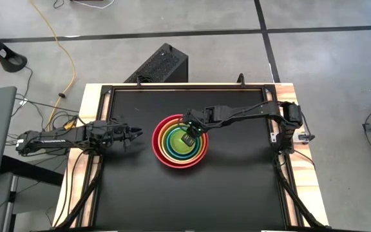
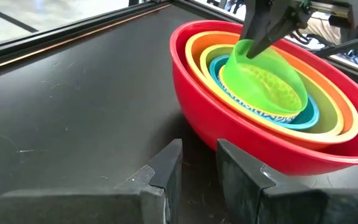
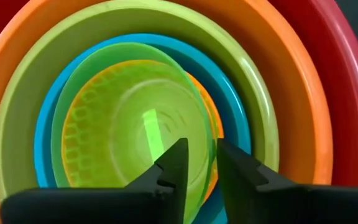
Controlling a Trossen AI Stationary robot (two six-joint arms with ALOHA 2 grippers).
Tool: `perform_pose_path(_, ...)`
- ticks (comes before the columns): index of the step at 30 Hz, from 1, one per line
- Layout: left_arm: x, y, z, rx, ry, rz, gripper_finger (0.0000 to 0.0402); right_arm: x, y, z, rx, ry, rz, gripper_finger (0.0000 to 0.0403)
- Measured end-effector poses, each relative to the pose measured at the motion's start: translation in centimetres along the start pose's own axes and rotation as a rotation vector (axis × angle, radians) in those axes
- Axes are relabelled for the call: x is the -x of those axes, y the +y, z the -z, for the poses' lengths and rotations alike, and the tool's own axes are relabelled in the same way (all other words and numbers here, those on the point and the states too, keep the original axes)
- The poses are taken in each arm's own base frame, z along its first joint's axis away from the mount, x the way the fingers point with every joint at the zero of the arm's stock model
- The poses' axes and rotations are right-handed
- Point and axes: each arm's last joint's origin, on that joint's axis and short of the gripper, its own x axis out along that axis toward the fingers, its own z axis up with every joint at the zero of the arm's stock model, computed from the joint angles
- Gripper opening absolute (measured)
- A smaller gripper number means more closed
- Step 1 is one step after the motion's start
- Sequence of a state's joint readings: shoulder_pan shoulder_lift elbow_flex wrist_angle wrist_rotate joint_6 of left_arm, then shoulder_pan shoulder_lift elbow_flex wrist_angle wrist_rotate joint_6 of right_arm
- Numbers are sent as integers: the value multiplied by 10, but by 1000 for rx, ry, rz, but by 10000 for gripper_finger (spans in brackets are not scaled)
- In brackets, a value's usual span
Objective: Nest bowls inside each other
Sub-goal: Stack the green transparent bowl on top of the patterned bowl, then return to Home Position
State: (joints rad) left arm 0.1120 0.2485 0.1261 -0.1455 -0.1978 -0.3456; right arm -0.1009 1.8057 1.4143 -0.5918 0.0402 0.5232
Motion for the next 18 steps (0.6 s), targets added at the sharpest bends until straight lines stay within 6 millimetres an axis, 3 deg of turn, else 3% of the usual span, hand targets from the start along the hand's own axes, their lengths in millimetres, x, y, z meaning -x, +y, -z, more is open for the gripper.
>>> perform_pose_path(5, 0, 0, 0, 2, 0, 0, 87, 5, 0, -1, -1, -7, -4, 125)
perform_pose_path(11, 0, 0, 0, 3, 0, 1, 87, 29, 5, -10, 0, -20, -11, 156)
perform_pose_path(18, 0, 0, 0, 3, 1, 3, 87, 55, 35, -9, 110, 23, -109, 169)
